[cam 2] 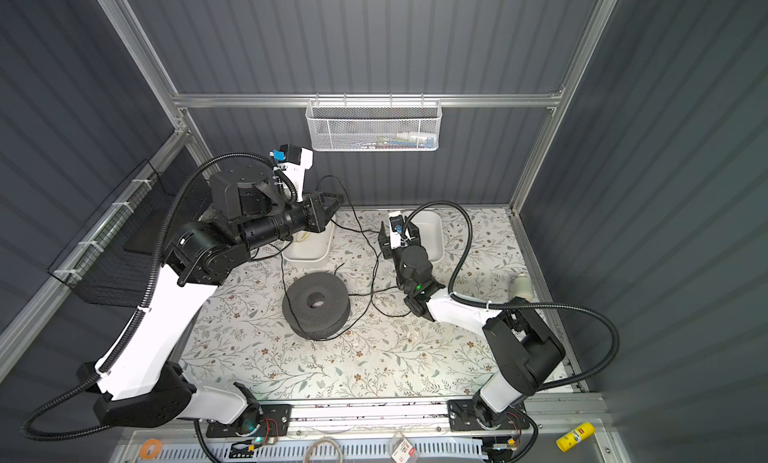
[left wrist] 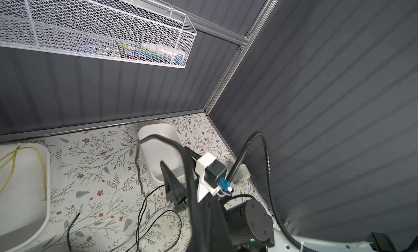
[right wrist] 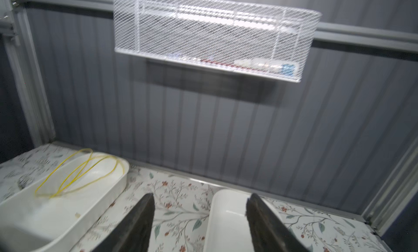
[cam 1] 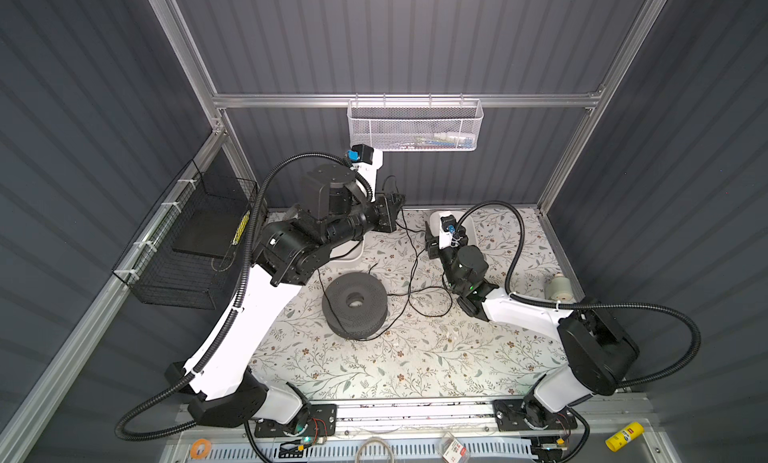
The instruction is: Wrap the cables
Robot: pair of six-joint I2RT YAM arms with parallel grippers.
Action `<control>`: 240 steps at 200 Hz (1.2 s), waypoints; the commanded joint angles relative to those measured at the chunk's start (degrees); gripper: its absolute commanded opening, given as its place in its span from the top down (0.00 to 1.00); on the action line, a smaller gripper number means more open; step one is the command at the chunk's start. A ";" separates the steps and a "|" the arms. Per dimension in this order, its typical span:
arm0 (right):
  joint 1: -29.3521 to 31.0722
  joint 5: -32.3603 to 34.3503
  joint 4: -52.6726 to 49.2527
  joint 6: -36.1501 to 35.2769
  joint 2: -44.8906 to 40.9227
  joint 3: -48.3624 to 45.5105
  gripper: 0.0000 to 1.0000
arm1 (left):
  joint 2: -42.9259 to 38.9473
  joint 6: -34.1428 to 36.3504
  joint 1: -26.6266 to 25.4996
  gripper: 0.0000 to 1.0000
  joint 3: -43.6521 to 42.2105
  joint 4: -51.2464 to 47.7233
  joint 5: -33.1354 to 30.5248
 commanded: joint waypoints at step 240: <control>-32.27 -2.50 -42.78 10.78 -11.41 28.49 0.74 | -0.02 15.50 0.63 1.00 25.44 -17.11 -30.94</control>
